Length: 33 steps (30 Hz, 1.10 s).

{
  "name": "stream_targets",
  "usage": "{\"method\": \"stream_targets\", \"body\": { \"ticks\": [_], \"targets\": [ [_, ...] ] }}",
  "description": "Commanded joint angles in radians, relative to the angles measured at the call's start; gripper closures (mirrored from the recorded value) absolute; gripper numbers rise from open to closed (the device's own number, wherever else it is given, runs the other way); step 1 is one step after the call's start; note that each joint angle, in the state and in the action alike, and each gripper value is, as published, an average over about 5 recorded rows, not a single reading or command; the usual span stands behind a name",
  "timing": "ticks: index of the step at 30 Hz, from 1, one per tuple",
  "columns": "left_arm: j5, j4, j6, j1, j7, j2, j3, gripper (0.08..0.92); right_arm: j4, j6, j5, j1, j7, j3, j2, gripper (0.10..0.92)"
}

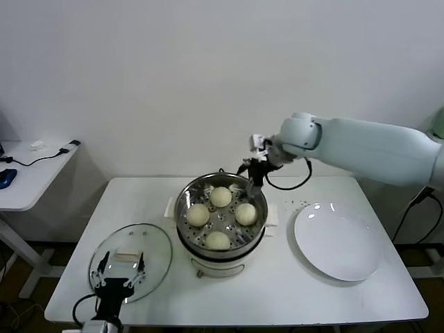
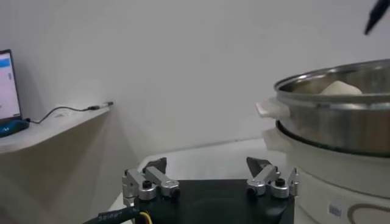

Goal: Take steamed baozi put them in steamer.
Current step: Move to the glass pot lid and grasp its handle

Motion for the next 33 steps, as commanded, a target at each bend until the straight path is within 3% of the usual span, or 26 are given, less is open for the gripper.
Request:
{"method": "stream_targets", "body": {
  "ticks": [1,8,14,21,27,33],
  "targets": [
    [-0.010,-0.013,0.010,-0.024,-0.004,0.004,-0.007,0.177,0.000,0.223,-0.074,-0.480,0.435,0.693,-0.332,0.203],
    [0.008,0.021,-0.028,-0.064,0.003,0.016,-0.036,0.177,0.186,0.264,-0.112,-1.245,0.601,1.393,-0.452,0.203],
    [-0.004,0.051,-0.045,-0.075,-0.020,0.046,-0.063,0.177,0.277,0.364,-0.213,-1.849,0.628,1.915,-0.267,0.203],
    [0.054,0.061,-0.065,-0.083,-0.070,0.047,-0.072,0.177,0.293,0.514,-0.297,-2.112,0.582,2.010,0.026,0.203],
    [0.182,0.102,-0.179,-0.082,-0.109,0.055,-0.081,0.177,0.262,0.645,-0.347,-2.187,0.567,1.986,0.197,0.203],
    [0.715,0.159,-0.264,-0.070,-0.320,0.076,-0.109,0.177,0.255,0.668,-0.379,-2.233,0.608,1.975,0.266,0.203]
  ]
}}
